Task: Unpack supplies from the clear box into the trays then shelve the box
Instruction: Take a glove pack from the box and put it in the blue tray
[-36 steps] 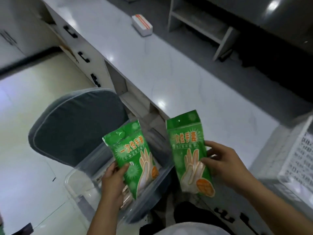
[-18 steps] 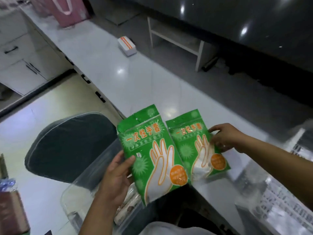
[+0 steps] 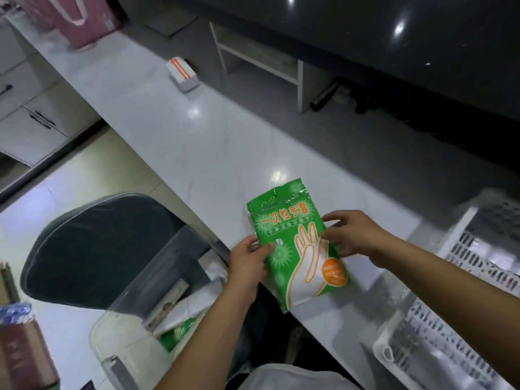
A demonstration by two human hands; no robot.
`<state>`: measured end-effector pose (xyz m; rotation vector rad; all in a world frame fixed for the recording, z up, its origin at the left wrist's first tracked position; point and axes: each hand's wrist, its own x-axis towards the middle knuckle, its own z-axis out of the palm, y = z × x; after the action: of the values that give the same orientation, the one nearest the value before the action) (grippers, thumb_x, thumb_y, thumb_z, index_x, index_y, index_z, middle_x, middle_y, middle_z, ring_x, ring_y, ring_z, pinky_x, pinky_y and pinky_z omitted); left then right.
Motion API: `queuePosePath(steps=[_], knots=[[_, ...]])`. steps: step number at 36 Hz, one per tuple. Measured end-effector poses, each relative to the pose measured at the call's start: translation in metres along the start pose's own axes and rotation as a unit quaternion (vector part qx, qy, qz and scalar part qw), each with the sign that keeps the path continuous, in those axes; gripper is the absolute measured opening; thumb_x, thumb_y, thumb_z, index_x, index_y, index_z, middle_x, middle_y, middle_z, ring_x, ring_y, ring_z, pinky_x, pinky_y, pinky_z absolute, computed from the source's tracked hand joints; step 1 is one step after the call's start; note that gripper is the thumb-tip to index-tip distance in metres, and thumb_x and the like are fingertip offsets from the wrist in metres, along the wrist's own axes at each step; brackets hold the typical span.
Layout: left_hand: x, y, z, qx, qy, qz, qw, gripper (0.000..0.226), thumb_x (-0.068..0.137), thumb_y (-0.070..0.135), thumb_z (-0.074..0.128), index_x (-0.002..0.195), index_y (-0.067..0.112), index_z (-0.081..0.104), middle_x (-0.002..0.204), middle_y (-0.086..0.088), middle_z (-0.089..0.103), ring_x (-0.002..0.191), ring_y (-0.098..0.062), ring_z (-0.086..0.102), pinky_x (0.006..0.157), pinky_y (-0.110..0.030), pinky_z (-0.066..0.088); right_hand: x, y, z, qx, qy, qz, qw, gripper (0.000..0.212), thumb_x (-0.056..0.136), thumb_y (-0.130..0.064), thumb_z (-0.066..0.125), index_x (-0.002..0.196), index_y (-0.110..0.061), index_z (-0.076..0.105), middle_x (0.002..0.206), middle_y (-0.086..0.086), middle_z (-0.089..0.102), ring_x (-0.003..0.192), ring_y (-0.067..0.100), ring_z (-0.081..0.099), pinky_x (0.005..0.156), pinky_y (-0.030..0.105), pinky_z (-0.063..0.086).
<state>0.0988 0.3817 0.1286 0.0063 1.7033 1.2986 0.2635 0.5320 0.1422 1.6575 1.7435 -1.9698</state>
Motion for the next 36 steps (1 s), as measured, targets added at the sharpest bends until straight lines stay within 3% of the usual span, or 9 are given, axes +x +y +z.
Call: queuePosePath(steps=[3, 5, 8, 11, 15, 20, 25, 29, 36], knots=[[0.001, 0.001, 0.007, 0.069, 0.039, 0.036, 0.996, 0.018, 0.086, 0.0, 0.072, 0.092, 0.016, 0.068, 0.085, -0.004, 0.075, 0.078, -0.023, 0.075, 0.062, -0.03, 0.059, 0.004, 0.004, 0.005, -0.024, 0.021, -0.017, 0.999, 0.051, 0.085, -0.008, 0.07, 0.133, -0.018, 0.058, 0.103, 0.004, 0.066, 0.084, 0.022, 0.068, 0.058, 0.031, 0.052], [0.001, 0.003, 0.01, 0.132, 0.062, 0.06, 0.988, 0.018, 0.084, 0.006, 0.075, 0.087, 0.021, 0.066, 0.089, -0.001, 0.072, 0.087, -0.027, 0.073, 0.071, -0.037, 0.061, 0.004, 0.007, 0.009, -0.051, 0.031, -0.029, 0.998, 0.053, 0.085, -0.01, 0.069, 0.135, -0.021, 0.056, 0.106, -0.001, 0.064, 0.086, 0.018, 0.065, 0.06, 0.03, 0.051], [-0.001, 0.006, 0.01, 0.169, 0.069, 0.051, 0.982, 0.043, 0.082, 0.011, 0.078, 0.119, 0.019, 0.058, 0.117, -0.007, 0.061, 0.103, -0.03, 0.065, 0.089, -0.051, 0.056, 0.004, 0.009, 0.011, -0.063, 0.04, -0.036, 0.997, 0.055, 0.083, -0.012, 0.07, 0.135, -0.024, 0.056, 0.109, -0.001, 0.062, 0.087, 0.016, 0.064, 0.068, 0.033, 0.054], [-0.001, 0.008, 0.009, 0.094, 0.045, -0.005, 0.994, 0.068, 0.085, 0.005, 0.075, 0.143, 0.013, 0.041, 0.133, -0.011, 0.055, 0.111, -0.03, 0.063, 0.094, -0.051, 0.054, 0.005, 0.008, 0.012, -0.029, 0.027, -0.019, 0.999, 0.056, 0.083, -0.011, 0.071, 0.135, -0.025, 0.055, 0.113, 0.002, 0.062, 0.088, 0.019, 0.064, 0.064, 0.032, 0.055], [0.002, 0.017, 0.006, 0.052, 0.001, -0.069, 0.996, 0.042, 0.089, 0.001, 0.068, 0.127, 0.009, 0.054, 0.115, -0.01, 0.069, 0.081, -0.016, 0.068, 0.061, -0.028, 0.057, 0.003, 0.004, 0.013, 0.007, 0.012, 0.005, 1.0, 0.055, 0.083, -0.003, 0.071, 0.132, -0.024, 0.057, 0.105, 0.003, 0.065, 0.085, 0.024, 0.067, 0.057, 0.03, 0.054], [-0.002, 0.025, -0.007, 0.003, -0.079, -0.114, 0.99, 0.028, 0.09, 0.002, 0.065, 0.118, 0.006, 0.062, 0.073, -0.006, 0.075, 0.054, -0.013, 0.069, 0.051, -0.025, 0.054, -0.011, -0.004, 0.011, 0.065, -0.006, 0.029, 0.997, 0.049, 0.082, -0.001, 0.073, 0.122, -0.027, 0.061, 0.096, 0.008, 0.073, 0.076, 0.026, 0.073, 0.052, 0.033, 0.058], [-0.011, 0.025, -0.033, -0.049, -0.153, -0.066, 0.985, 0.042, 0.082, 0.004, 0.069, 0.122, 0.015, 0.06, 0.101, -0.009, 0.077, 0.078, -0.021, 0.075, 0.071, -0.039, 0.057, -0.044, -0.005, 0.011, 0.123, -0.022, -0.016, 0.992, 0.051, 0.081, 0.001, 0.074, 0.121, -0.028, 0.063, 0.094, 0.007, 0.078, 0.089, 0.026, 0.074, 0.076, 0.046, 0.062], [-0.027, 0.026, -0.053, -0.056, -0.218, -0.022, 0.974, 0.056, 0.072, 0.012, 0.077, 0.125, 0.015, 0.059, 0.112, -0.014, 0.074, 0.088, -0.025, 0.074, 0.074, -0.042, 0.059, -0.082, 0.0, 0.018, 0.195, -0.035, -0.04, 0.979, 0.061, 0.08, -0.001, 0.076, 0.124, -0.036, 0.054, 0.098, 0.008, 0.077, 0.09, 0.026, 0.075, 0.065, 0.035, 0.061], [-0.054, 0.028, -0.069, -0.038, -0.344, 0.024, 0.938, 0.063, 0.064, 0.02, 0.085, 0.123, 0.017, 0.063, 0.116, -0.017, 0.072, 0.093, -0.03, 0.072, 0.084, -0.047, 0.054, -0.161, 0.022, 0.039, 0.236, -0.035, -0.028, 0.971, 0.053, 0.069, -0.019, 0.086, 0.119, -0.021, 0.068, 0.118, 0.012, 0.072, 0.106, 0.03, 0.07, 0.088, 0.047, 0.058]])
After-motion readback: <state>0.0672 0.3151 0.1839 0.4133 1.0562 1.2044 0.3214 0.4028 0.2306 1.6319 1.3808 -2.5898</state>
